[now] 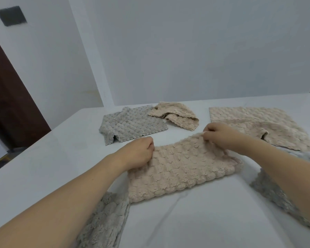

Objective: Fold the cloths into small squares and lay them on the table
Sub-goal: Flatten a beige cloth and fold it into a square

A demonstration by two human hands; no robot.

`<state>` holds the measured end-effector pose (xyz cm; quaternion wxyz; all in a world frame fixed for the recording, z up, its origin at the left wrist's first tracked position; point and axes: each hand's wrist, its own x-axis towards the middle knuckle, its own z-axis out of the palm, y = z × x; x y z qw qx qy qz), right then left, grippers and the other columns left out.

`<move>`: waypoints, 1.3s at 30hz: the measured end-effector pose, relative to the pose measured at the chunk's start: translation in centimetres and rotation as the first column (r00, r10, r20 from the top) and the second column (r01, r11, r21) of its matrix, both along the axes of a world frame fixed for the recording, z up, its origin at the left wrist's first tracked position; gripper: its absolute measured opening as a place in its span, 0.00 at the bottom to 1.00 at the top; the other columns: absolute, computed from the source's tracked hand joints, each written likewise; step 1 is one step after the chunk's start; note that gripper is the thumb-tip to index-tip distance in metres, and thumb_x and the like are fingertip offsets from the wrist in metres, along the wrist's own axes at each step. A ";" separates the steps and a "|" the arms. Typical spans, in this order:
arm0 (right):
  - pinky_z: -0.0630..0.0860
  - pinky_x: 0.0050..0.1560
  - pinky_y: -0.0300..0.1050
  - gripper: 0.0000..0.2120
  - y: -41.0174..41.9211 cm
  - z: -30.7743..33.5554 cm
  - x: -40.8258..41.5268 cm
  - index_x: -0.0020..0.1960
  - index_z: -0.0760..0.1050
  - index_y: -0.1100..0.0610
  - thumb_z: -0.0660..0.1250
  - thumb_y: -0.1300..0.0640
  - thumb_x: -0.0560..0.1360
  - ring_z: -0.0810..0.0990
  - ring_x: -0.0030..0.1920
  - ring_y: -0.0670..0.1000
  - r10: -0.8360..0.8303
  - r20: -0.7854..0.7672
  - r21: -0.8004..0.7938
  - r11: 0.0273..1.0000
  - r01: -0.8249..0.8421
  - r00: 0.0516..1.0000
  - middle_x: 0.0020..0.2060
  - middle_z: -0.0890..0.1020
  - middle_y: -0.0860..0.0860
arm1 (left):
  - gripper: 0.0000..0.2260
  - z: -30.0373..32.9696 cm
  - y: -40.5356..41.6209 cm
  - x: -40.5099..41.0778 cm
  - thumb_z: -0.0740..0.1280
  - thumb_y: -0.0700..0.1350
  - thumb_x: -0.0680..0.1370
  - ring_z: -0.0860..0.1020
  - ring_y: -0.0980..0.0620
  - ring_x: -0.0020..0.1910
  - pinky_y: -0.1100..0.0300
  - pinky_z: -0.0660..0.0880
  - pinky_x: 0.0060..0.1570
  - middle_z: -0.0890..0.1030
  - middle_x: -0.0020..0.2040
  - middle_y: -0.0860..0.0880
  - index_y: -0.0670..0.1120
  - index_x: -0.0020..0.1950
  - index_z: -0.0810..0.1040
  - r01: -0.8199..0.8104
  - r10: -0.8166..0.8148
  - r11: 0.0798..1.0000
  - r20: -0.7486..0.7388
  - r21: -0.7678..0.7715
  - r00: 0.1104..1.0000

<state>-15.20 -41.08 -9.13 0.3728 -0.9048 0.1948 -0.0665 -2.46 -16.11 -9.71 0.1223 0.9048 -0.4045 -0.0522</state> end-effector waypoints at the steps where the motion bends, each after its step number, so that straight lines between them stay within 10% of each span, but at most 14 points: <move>1: 0.70 0.25 0.40 0.06 -0.2 0.4 -0.2 0.48 0.77 0.60 0.63 0.58 0.78 0.75 0.25 0.47 -0.015 0.034 0.132 0.991 0.010 0.999 0.36 0.79 0.54 | 0.10 0.1 0.1 -0.1 0.52 0.47 0.84 0.71 0.51 0.40 0.54 0.68 0.41 0.74 0.41 0.51 0.49 0.44 0.68 0.004 -0.003 1.000 0.030 -0.017 1.000; 6: 0.71 0.24 0.37 0.05 -0.8 0.9 -0.8 0.49 0.78 0.58 0.67 0.56 0.78 0.78 0.31 0.48 -0.115 0.075 0.403 0.912 0.075 0.991 0.37 0.80 0.53 | 0.12 0.3 0.8 0.2 0.50 0.54 0.84 0.73 0.51 0.35 0.54 0.68 0.36 0.74 0.36 0.51 0.51 0.45 0.66 0.054 -0.058 0.998 0.209 0.027 0.976; 13: 0.71 0.37 0.44 0.14 -0.6 0.1 1.5 0.40 0.73 0.56 0.62 0.48 0.80 0.77 0.38 0.53 -0.120 0.053 -0.216 0.968 0.129 0.991 0.34 0.78 0.51 | 0.18 -0.5 0.5 1.7 0.49 0.57 0.84 0.70 0.56 0.33 0.55 0.67 0.37 0.72 0.34 0.54 0.52 0.37 0.65 0.071 -0.089 0.994 0.239 0.080 0.967; 19: 0.74 0.44 0.49 0.16 -0.1 -0.2 4.0 0.57 0.71 0.57 0.52 0.47 0.82 0.77 0.47 0.55 -0.152 -0.008 -0.471 0.873 0.130 0.988 0.50 0.77 0.54 | 0.16 -0.6 -1.1 2.1 0.50 0.56 0.84 0.73 0.50 0.41 0.54 0.72 0.42 0.78 0.45 0.50 0.49 0.47 0.71 -0.071 0.002 0.978 0.334 0.194 0.943; 22: 0.74 0.56 0.53 0.17 1.9 -0.4 3.9 0.67 0.69 0.57 0.51 0.52 0.83 0.76 0.57 0.57 -0.027 0.101 -0.562 0.823 0.079 0.995 0.60 0.75 0.55 | 0.10 -0.2 -1.8 0.9 0.54 0.45 0.82 0.70 0.49 0.48 0.55 0.67 0.48 0.76 0.54 0.47 0.44 0.57 0.72 -0.126 0.123 0.992 0.473 -0.024 0.872; 25: 0.67 0.66 0.51 0.19 4.7 -1.8 2.9 0.68 0.69 0.57 0.50 0.52 0.83 0.72 0.65 0.55 0.117 0.049 -0.571 0.818 -0.069 0.992 0.65 0.73 0.53 | 0.12 -0.5 -3.1 -2.4 0.55 0.42 0.81 0.71 0.46 0.56 0.52 0.69 0.58 0.75 0.57 0.46 0.43 0.61 0.73 -0.055 0.138 0.964 0.312 -0.262 0.940; 30: 0.45 0.76 0.52 0.25 5.3 -4.6 2.4 0.78 0.53 0.53 0.44 0.46 0.83 0.51 0.77 0.50 0.105 -0.169 -0.527 0.831 -0.180 0.980 0.78 0.55 0.50 | 0.26 -4.5 -4.6 -5.4 0.47 0.55 0.83 0.55 0.45 0.77 0.48 0.49 0.76 0.58 0.79 0.45 0.44 0.79 0.57 -0.139 0.133 0.990 0.126 0.037 0.983; 39: 0.42 0.77 0.53 0.27 2.5 -4.6 1.8 0.79 0.46 0.53 0.40 0.46 0.83 0.45 0.78 0.50 0.053 -0.233 -0.500 0.850 -0.167 0.971 0.79 0.47 0.50 | 0.28 -3.5 -0.3 -4.9 0.41 0.57 0.83 0.42 0.50 0.79 0.51 0.40 0.76 0.43 0.81 0.49 0.47 0.81 0.42 -0.239 0.234 0.935 0.051 0.262 0.971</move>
